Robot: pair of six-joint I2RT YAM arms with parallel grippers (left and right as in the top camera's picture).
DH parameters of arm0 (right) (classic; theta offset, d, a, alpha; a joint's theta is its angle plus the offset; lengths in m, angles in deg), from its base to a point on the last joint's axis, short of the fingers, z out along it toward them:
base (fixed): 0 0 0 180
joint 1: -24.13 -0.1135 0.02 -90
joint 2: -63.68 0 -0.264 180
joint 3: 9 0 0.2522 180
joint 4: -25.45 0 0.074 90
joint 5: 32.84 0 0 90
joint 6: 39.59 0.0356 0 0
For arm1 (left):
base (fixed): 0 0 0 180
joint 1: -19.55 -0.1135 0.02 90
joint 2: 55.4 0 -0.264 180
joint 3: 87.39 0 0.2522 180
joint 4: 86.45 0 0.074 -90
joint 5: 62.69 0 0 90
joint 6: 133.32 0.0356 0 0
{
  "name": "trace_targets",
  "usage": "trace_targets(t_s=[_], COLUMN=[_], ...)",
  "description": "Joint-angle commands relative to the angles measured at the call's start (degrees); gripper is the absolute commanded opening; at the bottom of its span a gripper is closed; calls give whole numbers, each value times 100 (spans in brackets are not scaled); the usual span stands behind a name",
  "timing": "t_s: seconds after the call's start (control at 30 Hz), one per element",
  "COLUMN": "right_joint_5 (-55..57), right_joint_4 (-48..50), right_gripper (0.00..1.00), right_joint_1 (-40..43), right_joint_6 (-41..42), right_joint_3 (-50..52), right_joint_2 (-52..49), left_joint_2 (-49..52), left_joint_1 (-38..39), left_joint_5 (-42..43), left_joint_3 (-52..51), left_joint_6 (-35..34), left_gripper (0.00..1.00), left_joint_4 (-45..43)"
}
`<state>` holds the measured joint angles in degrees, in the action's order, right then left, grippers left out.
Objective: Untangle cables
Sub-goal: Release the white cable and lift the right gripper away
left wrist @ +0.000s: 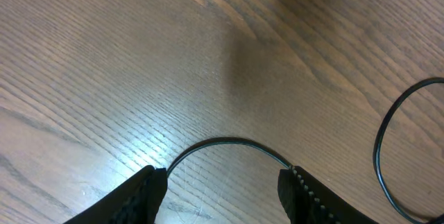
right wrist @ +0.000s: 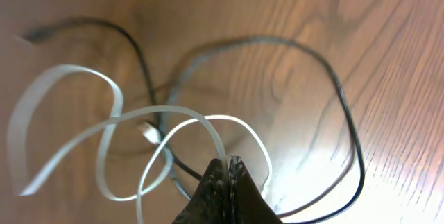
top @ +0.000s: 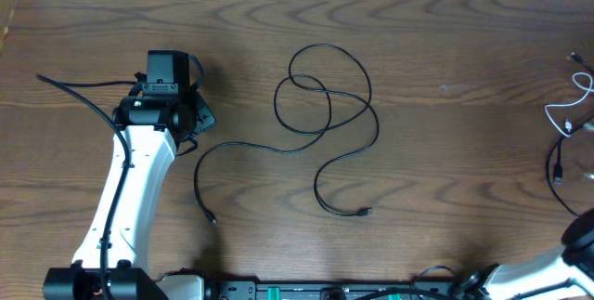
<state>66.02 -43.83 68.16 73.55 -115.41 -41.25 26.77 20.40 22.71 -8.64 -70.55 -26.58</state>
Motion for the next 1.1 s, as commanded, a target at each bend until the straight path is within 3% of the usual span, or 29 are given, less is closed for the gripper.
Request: trace_targets(t_s=[0.0,0.1,0.2,0.23,0.33,0.37,0.5,0.7,0.93,1.07], right_joint_5=[-26,-63,-304,-367,-850,-1145,-2225,-3399,-3528,-3276], right_joint_4=[-70,-66,39,87,190,243,391,498,319,192], right_gripper=[1,2,10,17,58,67,72,68,69,69], right_joint_1=[24,22,24,24,17,17,-37,-527,-1939,-2916], right_joint_6=[-267,-350,-352,-350,-354,-424,-846,-1268,-2070,-2109], right_joint_3=[-72,-72,-72,-72,-72,-72,-81,-111,-111,-111], right_joint_2=[-479,-667,-697,-695,-695,-695,-695,-693,-693,-695], left_joint_2=[-37,-37,-37,-37,-37,-37,-37,-37,-28,-24], left_joint_1=[-17,-17,-17,-17,-17,-17,-17,-17,-17,-17], left_joint_5=[-11,-9,-9,-9,-11,-11,-11,-31,-964,-1158], left_joint_3=[136,136,136,136,136,136,136,114,-87,-103], left_joint_6=[-74,-76,-76,-76,-76,-76,-74,125,254,254], left_gripper=[57,57,57,57,57,57,57,57,58,58], left_joint_4=[35,35,35,35,37,35,35,39,422,603])
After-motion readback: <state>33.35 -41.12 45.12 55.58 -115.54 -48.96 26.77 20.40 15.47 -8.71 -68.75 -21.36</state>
